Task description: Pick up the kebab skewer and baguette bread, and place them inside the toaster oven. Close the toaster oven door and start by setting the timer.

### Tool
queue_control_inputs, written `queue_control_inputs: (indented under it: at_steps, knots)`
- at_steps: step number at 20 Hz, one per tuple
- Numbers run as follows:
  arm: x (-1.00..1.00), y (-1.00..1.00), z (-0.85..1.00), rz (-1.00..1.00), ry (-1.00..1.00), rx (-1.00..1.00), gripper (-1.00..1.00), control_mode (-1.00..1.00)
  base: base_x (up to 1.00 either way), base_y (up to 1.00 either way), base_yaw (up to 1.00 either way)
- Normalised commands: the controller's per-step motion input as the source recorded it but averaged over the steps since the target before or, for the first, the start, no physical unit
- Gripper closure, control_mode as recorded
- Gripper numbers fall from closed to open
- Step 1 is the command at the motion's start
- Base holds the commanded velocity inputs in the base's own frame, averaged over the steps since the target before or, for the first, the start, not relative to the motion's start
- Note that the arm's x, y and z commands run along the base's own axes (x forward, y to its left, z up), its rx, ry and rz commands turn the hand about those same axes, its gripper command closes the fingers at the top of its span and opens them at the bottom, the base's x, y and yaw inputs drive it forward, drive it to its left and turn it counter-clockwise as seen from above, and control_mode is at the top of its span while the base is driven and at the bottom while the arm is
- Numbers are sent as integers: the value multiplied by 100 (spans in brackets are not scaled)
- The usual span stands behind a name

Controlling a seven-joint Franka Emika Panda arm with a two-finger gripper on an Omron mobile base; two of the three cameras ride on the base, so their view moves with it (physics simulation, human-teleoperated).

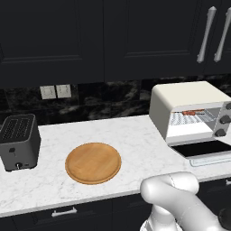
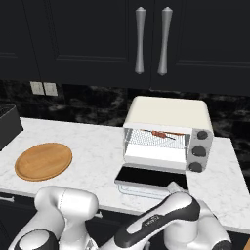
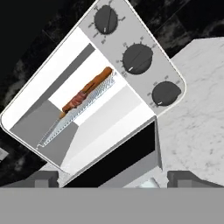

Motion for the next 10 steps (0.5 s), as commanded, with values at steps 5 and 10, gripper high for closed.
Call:
queue_control_inputs:
  at_steps: [5,10]
  knots:
    - [-67,36,3,1,5,1,-100,-100,0,0,0]
    - [-33,10,-31,0,-12,0,-100,-100,0,0,0]
